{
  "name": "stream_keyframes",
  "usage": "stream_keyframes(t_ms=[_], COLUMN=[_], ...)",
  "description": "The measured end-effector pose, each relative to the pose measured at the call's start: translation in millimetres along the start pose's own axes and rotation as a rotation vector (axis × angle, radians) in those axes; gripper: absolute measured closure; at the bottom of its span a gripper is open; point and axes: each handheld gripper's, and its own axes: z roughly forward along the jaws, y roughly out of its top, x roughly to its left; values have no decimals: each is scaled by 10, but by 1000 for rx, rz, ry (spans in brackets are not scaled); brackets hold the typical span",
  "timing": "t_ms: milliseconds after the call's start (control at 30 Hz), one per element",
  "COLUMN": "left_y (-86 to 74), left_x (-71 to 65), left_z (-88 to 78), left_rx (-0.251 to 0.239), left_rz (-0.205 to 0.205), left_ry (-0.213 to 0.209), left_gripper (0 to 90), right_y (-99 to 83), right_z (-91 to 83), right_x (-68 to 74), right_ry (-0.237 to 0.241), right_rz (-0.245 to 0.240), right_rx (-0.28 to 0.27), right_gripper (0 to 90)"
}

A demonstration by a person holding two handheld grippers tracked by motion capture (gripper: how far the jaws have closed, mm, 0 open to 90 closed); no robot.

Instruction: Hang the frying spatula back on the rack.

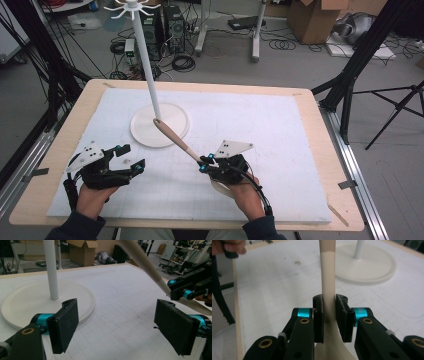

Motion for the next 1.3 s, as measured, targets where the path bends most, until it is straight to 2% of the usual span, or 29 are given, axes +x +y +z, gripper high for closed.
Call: stream_keyframes(t_ms=[133,233,333,467,700,800,867,1067,1300], left_y=[-47,-61,-91,-109,-131,-141,-144,-137,-157], left_x=[16,24,45,57,85,97,102,120,127], left_z=[-25,-41,-69,-81,-115,-134,-145,-157,-153], left_rx=[11,11,10,13,15,14,16,10,16], left_rz=[-2,-10,-13,-17,-22,-24,-26,-27,-28], left_ry=[6,10,16,17,21,23,24,25,19], left_gripper=[200,200,200,200,200,200,200,200,200], right_y=[31,50,115,202,487,639,659,841,968], right_z=[-44,-57,-93,-121,-187,-221,-227,-282,-260], right_x=[-47,-68,-107,-121,-232,-342,-365,-557,-649], right_ry=[-8,-13,-20,-27,-6,16,23,55,59], right_rz=[10,14,10,-6,-25,-24,-24,-11,-1], right_rx=[-80,-95,-148,-182,-256,-307,-315,-389,-429], right_gripper=[775,774,775,775,775,774,774,774,774])
